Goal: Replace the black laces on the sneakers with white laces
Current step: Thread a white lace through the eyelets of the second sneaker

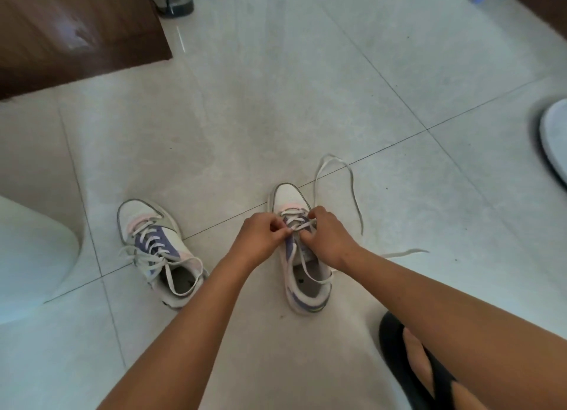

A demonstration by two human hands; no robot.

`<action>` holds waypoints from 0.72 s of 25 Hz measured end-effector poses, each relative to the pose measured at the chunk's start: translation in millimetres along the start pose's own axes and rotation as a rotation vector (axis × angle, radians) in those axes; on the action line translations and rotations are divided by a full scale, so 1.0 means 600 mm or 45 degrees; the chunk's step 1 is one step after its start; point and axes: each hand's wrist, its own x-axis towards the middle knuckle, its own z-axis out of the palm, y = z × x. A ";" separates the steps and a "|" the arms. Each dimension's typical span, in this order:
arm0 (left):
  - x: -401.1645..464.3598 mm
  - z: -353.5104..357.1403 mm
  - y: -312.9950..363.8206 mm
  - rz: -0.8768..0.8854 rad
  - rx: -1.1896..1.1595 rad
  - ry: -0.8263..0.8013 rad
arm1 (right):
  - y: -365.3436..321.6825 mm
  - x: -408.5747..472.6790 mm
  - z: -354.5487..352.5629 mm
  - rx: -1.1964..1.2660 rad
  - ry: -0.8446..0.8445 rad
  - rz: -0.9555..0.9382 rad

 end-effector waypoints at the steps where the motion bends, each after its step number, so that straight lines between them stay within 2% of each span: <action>1: 0.005 -0.002 0.002 0.004 -0.006 -0.043 | 0.000 -0.001 0.000 0.011 0.001 0.013; 4: 0.015 -0.005 0.008 0.025 0.004 -0.235 | 0.004 -0.004 0.000 -0.047 -0.017 0.022; 6: 0.016 -0.005 0.018 0.072 0.118 -0.310 | 0.005 -0.002 -0.009 -0.117 -0.031 0.031; 9: 0.009 0.001 0.020 0.114 0.162 -0.279 | 0.002 -0.004 -0.017 -0.195 -0.043 0.005; 13: -0.004 0.011 0.016 0.164 0.072 -0.150 | 0.006 -0.019 -0.014 -0.086 -0.008 -0.017; 18: -0.006 0.007 0.042 0.199 0.474 -0.322 | 0.012 -0.032 -0.010 -0.103 -0.040 -0.024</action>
